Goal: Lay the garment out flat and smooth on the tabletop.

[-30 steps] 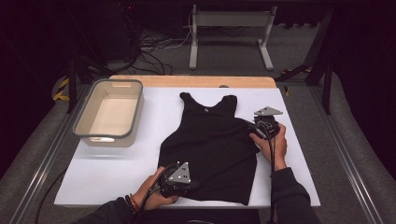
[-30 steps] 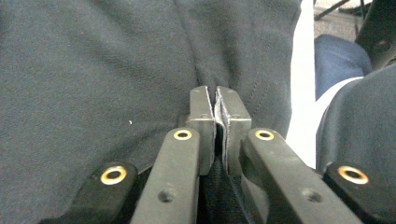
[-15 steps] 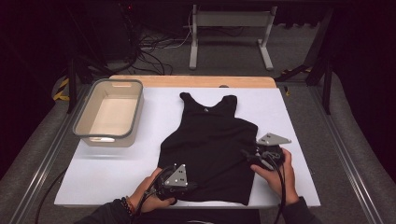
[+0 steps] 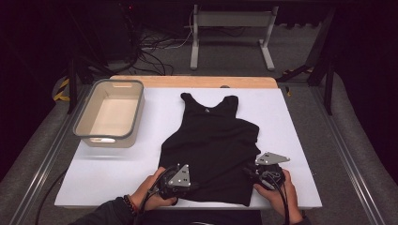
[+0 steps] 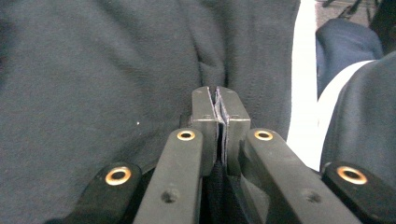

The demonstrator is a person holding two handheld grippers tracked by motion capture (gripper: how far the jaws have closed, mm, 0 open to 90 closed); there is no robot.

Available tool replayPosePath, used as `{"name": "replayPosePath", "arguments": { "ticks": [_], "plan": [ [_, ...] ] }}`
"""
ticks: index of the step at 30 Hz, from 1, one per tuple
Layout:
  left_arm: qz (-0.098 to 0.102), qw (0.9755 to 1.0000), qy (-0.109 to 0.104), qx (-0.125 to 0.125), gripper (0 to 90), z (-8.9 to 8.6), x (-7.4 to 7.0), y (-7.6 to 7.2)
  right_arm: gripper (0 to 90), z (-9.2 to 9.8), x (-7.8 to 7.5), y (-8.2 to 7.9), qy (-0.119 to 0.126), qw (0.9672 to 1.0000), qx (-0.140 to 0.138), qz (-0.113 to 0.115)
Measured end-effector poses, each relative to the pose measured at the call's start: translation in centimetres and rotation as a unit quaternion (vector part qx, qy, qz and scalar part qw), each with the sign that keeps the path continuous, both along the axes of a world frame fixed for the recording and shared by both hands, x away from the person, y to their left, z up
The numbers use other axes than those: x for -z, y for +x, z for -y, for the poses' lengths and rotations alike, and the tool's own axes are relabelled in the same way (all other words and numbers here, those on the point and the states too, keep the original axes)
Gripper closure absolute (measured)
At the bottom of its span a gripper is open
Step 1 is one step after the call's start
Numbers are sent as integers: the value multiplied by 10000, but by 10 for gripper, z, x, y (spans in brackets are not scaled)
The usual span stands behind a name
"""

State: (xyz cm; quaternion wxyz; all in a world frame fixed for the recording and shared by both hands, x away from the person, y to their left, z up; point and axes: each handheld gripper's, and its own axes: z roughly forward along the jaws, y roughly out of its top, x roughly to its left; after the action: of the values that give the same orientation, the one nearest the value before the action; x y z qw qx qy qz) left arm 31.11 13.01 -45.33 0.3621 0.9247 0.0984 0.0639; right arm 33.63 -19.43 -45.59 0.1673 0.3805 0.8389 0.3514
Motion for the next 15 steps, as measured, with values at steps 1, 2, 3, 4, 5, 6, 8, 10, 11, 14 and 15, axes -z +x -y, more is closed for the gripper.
{"name": "replayPosePath", "arguments": {
  "ticks": [1,2,3,4,5,6,8,10,11,14,15],
  "plan": [
    [20,10000,0,26,874,1,0,-1,820,0,0,0,-10,10000,-33,-11],
    [-42,10000,-10,46,874,1,-1,-2,865,1,-1,-1,-19,10000,-29,-29],
    [-45,10000,-39,71,875,2,-2,-2,880,4,-3,-4,-65,9999,-55,-77],
    [-69,9999,-54,55,875,3,-3,-2,880,4,-3,-4,-65,9999,-55,-77],
    [-91,9999,-76,71,875,3,-5,-3,881,5,-4,-5,-103,9998,-79,-115],
    [-164,9997,-169,104,875,3,-5,-4,883,7,-5,-8,-142,9998,-95,-126],
    [-176,9995,-195,189,875,4,-9,-10,884,12,-9,-15,-147,9998,-112,-115],
    [-165,9992,-232,272,875,5,-13,-18,884,19,-14,-22,-78,9999,-83,-53],
    [-148,9989,-269,345,875,6,-15,-23,884,24,-19,-27,-23,10000,-45,3],
    [-153,9976,-407,543,875,8,-22,-36,884,35,-33,-44,23,9997,71,233],
    [-185,9968,-522,584,875,8,-26,-41,884,37,-38,-48,39,9995,113,304]
  ]
}}
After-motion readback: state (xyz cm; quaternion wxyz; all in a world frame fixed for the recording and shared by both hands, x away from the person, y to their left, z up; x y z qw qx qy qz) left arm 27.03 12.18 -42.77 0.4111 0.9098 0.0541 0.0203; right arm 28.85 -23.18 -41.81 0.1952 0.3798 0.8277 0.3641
